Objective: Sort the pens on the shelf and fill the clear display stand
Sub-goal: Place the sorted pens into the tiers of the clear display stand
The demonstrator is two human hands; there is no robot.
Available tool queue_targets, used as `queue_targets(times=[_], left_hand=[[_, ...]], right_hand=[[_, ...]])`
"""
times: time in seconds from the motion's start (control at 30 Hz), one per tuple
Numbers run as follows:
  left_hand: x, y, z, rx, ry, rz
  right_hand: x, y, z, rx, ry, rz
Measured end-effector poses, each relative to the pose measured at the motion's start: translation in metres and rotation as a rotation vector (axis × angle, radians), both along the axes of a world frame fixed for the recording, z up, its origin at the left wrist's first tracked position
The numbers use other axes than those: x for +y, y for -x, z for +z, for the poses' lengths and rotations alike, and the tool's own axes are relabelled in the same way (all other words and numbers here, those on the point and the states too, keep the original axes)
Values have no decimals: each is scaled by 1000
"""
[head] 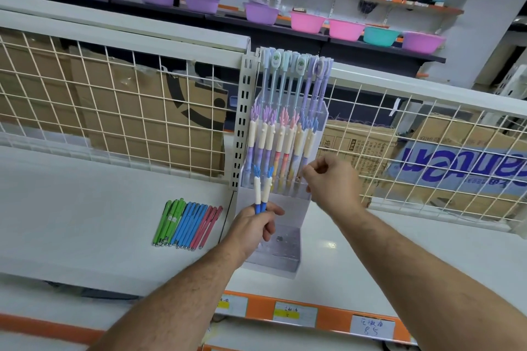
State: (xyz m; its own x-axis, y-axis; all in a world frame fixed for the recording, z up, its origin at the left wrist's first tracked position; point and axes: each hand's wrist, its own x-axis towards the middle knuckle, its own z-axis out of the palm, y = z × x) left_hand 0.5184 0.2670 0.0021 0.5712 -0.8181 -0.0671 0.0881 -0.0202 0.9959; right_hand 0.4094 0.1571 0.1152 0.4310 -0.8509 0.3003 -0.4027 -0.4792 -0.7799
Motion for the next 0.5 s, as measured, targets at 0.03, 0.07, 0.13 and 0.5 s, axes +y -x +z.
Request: queue_targets(times=[0.03, 0.07, 0.13, 0.5], left_hand=[[0, 0, 0, -2, 1, -2], [1, 0, 0, -4, 2, -3], [1, 0, -1, -4, 2, -6], [-2, -1, -5, 45, 7, -61]], right_hand=[[5, 1, -6, -1, -17, 35], [10, 1, -13, 3, -42, 91], [19, 0, -24, 33, -102, 218], [27, -3, -29, -35, -104, 255]])
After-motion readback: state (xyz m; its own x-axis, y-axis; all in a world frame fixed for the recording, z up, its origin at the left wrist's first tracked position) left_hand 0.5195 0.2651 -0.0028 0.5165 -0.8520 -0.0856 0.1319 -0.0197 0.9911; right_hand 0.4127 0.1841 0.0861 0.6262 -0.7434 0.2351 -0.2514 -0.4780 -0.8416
